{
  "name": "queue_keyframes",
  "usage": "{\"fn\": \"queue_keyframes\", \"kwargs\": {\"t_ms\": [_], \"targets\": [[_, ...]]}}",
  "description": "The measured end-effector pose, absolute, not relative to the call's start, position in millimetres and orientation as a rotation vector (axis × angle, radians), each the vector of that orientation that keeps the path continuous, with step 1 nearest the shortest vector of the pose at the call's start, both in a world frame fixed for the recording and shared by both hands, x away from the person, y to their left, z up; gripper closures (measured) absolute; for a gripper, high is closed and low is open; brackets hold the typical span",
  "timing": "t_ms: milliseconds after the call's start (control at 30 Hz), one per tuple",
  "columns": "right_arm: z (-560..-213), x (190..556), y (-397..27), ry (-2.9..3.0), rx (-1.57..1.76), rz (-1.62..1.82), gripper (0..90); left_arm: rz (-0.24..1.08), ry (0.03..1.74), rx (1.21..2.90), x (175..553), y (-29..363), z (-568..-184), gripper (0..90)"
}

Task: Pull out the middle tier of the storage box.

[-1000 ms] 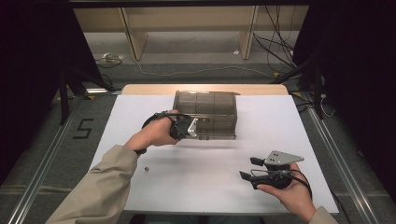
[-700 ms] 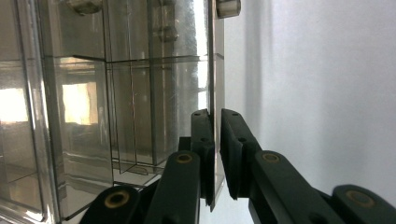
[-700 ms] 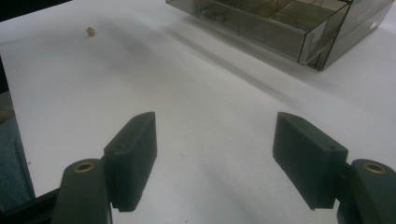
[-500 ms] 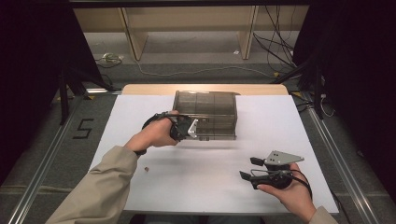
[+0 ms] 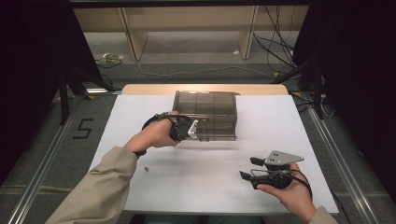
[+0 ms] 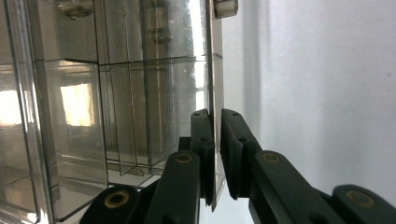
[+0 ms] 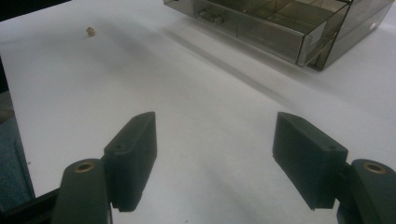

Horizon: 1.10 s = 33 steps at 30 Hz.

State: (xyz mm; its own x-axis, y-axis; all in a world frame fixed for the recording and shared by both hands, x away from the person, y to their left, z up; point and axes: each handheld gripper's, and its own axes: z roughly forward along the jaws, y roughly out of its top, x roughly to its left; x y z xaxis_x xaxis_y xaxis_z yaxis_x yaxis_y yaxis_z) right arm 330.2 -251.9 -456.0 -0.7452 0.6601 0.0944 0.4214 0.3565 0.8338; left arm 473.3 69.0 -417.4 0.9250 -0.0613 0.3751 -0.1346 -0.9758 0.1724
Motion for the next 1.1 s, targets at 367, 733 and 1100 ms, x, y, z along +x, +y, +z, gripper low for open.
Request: {"fn": "queue_keyframes", "kwargs": {"t_ms": [367, 733, 1100], "targets": [[-456.0, 330.3, -251.8, 2.363, 0.965, 1.335, 31.6, 0.556, -0.169, 2.897, 471.6, 69.5, -416.9, 84.0], [-456.1, 330.3, -251.7, 2.364, 0.965, 1.334, 31.7, 0.552, -0.159, 2.89, 468.9, 69.6, -417.7, 84.0], [-455.9, 330.2, -251.8, 2.364, 0.965, 1.332, 31.7, 0.551, -0.169, 2.894, 467.0, 69.6, -417.7, 84.0]]}}
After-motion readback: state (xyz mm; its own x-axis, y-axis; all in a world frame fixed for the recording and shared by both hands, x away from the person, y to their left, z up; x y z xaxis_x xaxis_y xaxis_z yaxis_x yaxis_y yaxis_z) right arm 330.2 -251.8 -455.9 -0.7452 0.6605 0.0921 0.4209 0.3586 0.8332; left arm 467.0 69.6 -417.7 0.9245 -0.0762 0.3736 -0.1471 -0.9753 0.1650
